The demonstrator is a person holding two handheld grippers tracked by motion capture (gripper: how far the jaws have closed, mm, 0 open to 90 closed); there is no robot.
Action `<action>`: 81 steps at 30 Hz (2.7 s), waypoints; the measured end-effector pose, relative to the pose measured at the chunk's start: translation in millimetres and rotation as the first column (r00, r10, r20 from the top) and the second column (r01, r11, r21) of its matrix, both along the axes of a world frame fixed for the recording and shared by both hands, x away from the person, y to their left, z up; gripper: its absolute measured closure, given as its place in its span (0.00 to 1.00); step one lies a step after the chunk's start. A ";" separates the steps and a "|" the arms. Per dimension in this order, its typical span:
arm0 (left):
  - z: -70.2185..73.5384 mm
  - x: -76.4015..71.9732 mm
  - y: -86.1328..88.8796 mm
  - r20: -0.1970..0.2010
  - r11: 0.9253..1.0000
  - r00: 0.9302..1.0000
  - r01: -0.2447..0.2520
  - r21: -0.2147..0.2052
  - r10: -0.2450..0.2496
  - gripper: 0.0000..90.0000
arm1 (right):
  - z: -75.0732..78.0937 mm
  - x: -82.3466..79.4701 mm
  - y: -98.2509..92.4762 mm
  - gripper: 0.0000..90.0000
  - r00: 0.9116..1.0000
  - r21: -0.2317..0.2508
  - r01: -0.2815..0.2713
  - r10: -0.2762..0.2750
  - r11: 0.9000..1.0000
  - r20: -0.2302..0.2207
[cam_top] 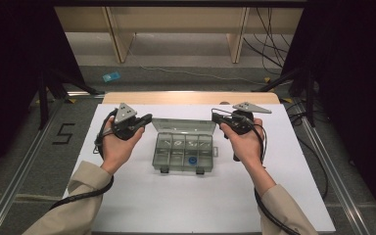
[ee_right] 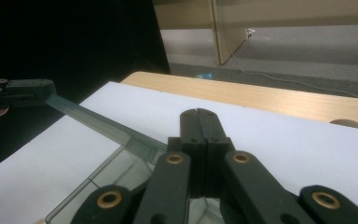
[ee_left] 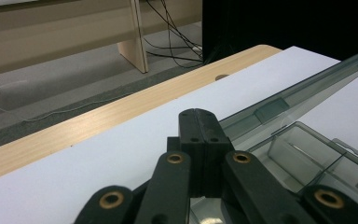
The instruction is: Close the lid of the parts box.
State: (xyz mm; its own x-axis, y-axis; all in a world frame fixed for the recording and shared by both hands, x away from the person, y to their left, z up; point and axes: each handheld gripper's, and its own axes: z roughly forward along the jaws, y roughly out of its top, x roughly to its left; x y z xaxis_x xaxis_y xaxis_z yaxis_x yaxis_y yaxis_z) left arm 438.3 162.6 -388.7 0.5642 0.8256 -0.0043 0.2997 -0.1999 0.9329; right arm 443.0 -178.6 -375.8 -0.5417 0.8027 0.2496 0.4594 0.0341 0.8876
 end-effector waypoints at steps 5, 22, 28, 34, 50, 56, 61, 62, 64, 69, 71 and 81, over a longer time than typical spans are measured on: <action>-0.1 -1.1 0.4 -0.007 1.000 1.000 0.004 0.000 -0.004 1.00 | -2.6 0.4 0.8 1.00 1.000 -0.008 -0.004 0.005 1.000 0.016; 1.2 -7.9 1.8 -0.061 0.998 0.997 0.051 0.033 -0.049 1.00 | -9.8 -9.5 1.6 1.00 0.998 -0.039 -0.050 0.048 0.998 -0.048; 2.8 -11.8 3.2 -0.078 0.997 0.995 0.062 0.037 -0.059 1.00 | -12.2 -12.2 0.4 1.00 0.997 -0.049 -0.057 0.054 0.997 -0.047; 1.6 -13.3 1.5 -0.091 0.996 0.993 0.076 0.049 -0.071 1.00 | -12.7 -14.6 0.8 1.00 0.997 -0.056 -0.060 0.057 0.997 -0.049; 0.0 -18.2 -2.0 -0.116 0.992 0.989 0.100 0.076 -0.091 1.00 | -17.3 -21.1 0.3 1.00 0.995 -0.096 -0.078 0.072 0.992 -0.062; -1.9 -19.5 -2.5 -0.130 0.991 0.987 0.108 0.083 -0.096 1.00 | -19.0 -23.2 0.1 1.00 0.995 -0.102 -0.084 0.077 0.991 -0.071; -3.7 -20.3 -2.6 -0.137 0.990 0.985 0.113 0.085 -0.101 1.00 | -20.4 -24.3 -0.1 1.00 0.995 -0.109 -0.085 0.078 0.990 -0.067; -3.9 -20.5 -2.1 -0.141 0.989 0.985 0.115 0.093 -0.102 1.00 | -20.8 -24.5 -0.2 1.00 0.995 -0.108 -0.085 0.078 0.990 -0.067; -4.6 -21.2 -2.4 -0.142 0.989 0.985 0.113 0.094 -0.099 1.00 | -20.9 -25.1 -0.4 1.00 0.994 -0.111 -0.091 0.084 0.990 -0.071; -5.8 -23.2 -1.5 -0.153 0.987 0.982 0.124 0.106 -0.107 1.00 | -21.7 -26.6 -1.0 1.00 0.994 -0.121 -0.090 0.082 0.989 -0.065; -7.1 -23.9 -2.6 -0.153 0.988 0.982 0.122 0.092 -0.107 1.00 | -22.2 -27.8 -1.2 1.00 0.994 -0.132 -0.088 0.079 0.987 -0.074; -13.4 -27.5 -3.1 -0.167 0.983 0.978 0.144 0.110 -0.125 1.00 | -28.3 -29.5 -1.0 1.00 0.993 -0.144 -0.098 0.087 0.985 -0.084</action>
State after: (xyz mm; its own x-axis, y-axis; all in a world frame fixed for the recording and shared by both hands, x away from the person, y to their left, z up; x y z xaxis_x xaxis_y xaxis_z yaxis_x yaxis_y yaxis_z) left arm 410.8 159.5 -402.1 0.6703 0.7420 -0.0078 0.4044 -0.3564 0.8423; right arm 413.5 -179.6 -404.1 -0.5993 0.7809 0.1761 0.5148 0.2074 0.8318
